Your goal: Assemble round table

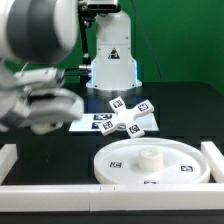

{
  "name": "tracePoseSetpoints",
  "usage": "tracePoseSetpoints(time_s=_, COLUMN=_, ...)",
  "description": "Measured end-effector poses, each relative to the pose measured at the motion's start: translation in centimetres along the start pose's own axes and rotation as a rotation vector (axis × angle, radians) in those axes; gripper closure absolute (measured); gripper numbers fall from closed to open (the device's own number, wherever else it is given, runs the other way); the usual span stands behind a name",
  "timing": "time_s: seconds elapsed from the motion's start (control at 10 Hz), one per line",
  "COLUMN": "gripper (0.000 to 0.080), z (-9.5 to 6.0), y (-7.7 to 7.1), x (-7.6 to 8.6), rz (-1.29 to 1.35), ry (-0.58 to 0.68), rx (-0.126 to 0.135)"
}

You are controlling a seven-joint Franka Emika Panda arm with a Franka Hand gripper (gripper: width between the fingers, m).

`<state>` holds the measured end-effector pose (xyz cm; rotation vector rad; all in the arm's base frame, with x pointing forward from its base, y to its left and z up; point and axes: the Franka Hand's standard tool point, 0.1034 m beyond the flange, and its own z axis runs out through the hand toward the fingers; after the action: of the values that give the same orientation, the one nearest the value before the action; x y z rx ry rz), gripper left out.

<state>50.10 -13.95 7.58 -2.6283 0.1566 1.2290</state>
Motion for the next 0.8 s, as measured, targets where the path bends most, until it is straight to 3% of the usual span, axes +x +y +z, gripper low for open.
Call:
tracePoseSetpoints(time_s=0.1, gripper=0.039, z=-1.5, y=-0.8, x=-0.1, rz=-0.013, ry=0.085, rx=-0.003)
tracePoseSetpoints(time_s=0.2, gripper=0.039, z=-2.0, y=-0.9, x=-0.8, rz=-0.013, ry=0.14, rx=-0.005)
tracePoseSetpoints(time_s=0.5, gripper=0.039, z=-2.7, y=-0.3, x=0.2, rz=-0.006, ry=0.377, rx=-0.042)
tracePoseSetpoints(time_s=0.6, gripper=0.039, z=-3.4, y=-1.0, x=0.2, rz=0.006, ry=0.463, rx=-0.061)
tracePoseSetpoints(time_s=0.7, gripper=0.039, z=-4.2, y=-4.6, x=-1.0, rz=-0.002, ry=0.534, rx=-0.077)
tracePoseSetpoints(time_s=0.8, gripper=0.039, z=-4.7, y=-8.8, x=-2.3, rz=-0.059, ry=0.575, rx=-0.121)
